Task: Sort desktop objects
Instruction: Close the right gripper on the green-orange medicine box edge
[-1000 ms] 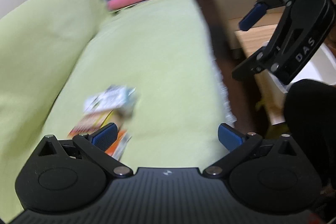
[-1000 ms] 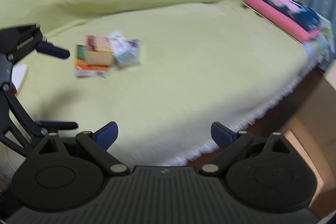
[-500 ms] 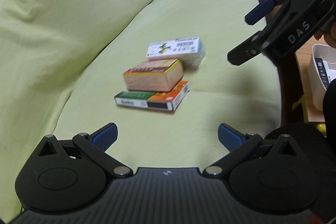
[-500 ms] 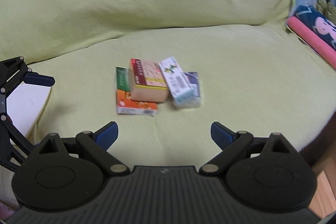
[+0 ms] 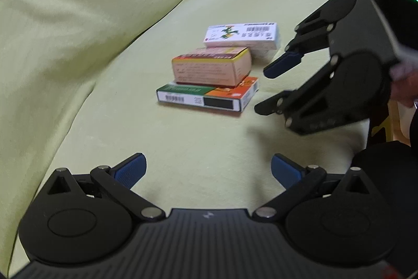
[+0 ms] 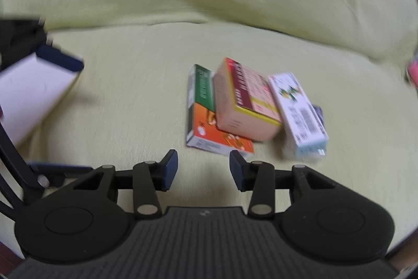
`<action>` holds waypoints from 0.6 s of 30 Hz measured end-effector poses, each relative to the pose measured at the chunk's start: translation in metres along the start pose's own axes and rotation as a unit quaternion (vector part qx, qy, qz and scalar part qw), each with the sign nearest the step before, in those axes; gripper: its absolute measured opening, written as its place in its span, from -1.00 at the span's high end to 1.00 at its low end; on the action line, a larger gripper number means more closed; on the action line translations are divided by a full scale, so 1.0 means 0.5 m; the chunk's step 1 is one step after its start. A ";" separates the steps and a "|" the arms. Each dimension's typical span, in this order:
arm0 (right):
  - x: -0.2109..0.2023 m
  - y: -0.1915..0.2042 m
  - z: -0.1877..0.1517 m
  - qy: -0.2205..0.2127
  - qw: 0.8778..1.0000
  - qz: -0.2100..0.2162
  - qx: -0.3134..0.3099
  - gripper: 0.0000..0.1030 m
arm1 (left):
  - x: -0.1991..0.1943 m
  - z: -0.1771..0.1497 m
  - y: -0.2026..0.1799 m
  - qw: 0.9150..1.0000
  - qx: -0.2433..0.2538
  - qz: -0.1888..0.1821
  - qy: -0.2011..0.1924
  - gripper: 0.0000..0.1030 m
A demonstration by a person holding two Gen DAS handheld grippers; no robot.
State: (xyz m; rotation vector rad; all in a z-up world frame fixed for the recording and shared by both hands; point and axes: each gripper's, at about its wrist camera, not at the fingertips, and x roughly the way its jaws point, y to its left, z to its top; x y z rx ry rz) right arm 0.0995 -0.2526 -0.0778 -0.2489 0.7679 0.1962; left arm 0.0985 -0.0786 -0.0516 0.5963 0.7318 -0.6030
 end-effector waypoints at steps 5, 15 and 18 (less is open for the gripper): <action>0.040 0.044 0.005 -0.006 0.997 -0.019 -0.075 0.27 | 0.015 -0.006 0.003 1.000 -0.003 -0.003 0.007 -0.99; 0.103 0.093 -0.009 -0.007 0.979 -0.090 -0.183 0.50 | 0.045 -0.012 -0.001 1.000 -0.005 -0.013 0.018 -0.99; 0.098 0.094 -0.011 -0.010 0.978 -0.092 -0.186 0.51 | 0.052 -0.012 -0.006 1.000 0.000 -0.015 0.018 -0.99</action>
